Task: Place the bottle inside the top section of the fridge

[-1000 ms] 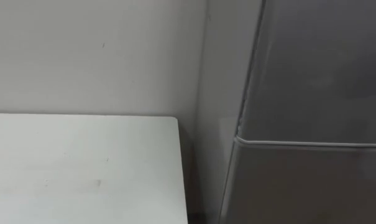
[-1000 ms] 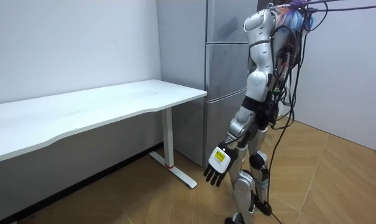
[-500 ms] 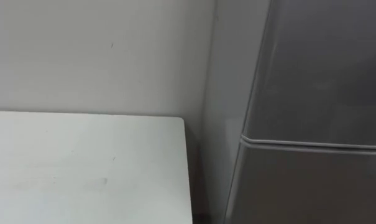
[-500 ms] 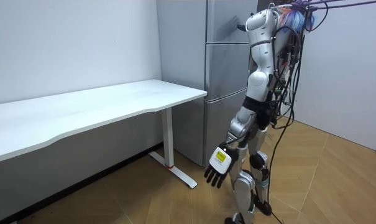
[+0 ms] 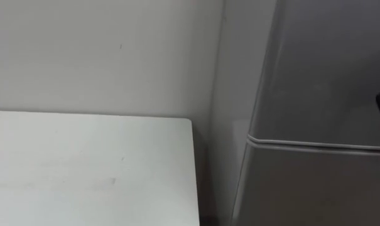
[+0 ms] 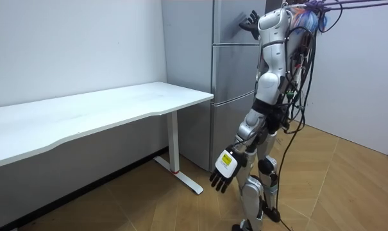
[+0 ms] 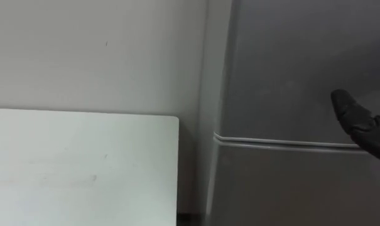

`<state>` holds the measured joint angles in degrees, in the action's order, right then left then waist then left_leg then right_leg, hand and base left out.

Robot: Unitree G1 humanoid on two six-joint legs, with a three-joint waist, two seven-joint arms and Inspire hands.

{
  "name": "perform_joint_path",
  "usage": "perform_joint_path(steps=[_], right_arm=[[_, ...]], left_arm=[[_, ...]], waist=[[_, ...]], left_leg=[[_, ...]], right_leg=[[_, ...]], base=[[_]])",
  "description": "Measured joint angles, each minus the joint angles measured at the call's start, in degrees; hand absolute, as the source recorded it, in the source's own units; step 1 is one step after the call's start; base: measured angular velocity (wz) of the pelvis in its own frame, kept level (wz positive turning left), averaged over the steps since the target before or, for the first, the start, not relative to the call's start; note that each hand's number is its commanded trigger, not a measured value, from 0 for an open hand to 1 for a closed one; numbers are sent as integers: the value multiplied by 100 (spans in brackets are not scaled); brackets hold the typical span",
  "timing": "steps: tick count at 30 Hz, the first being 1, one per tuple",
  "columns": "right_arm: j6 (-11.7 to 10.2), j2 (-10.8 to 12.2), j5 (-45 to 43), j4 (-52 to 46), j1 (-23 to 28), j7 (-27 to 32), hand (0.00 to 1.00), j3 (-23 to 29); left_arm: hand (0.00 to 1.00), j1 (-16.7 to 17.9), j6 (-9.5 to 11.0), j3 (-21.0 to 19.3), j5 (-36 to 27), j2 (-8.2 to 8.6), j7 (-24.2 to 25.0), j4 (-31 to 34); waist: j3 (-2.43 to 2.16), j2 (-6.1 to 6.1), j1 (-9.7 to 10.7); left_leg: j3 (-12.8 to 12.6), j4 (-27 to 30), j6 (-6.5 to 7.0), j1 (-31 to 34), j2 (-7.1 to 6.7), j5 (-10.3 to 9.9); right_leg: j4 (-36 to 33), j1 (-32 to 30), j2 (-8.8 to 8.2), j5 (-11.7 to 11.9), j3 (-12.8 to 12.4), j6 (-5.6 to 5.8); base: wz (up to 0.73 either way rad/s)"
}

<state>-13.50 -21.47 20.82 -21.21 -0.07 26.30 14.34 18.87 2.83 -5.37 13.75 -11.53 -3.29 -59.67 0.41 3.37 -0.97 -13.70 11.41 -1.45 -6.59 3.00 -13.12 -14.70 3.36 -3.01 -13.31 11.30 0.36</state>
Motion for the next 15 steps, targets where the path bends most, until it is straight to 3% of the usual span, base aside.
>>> perform_joint_path(steps=[8, 15], right_arm=[[-43, 4, -627, 218, -128, 205, 0, -230], [-169, 20, -1025, 802, -273, 325, 0, -408]], left_arm=[[0, -32, -15, 25, 105, -1, 47, -10], [0, -30, -126, 120, 164, -27, 273, 5]], waist=[[4, -44, -93], [7, 30, -126]], left_leg=[[-14, 34, -6, -30, 34, 4], [-14, 41, -5, -35, 37, 4]], right_leg=[[66, 59, 24, 29, 16, -30], [86, 64, 30, 82, 0, -23]], base=[[-1], [0]])
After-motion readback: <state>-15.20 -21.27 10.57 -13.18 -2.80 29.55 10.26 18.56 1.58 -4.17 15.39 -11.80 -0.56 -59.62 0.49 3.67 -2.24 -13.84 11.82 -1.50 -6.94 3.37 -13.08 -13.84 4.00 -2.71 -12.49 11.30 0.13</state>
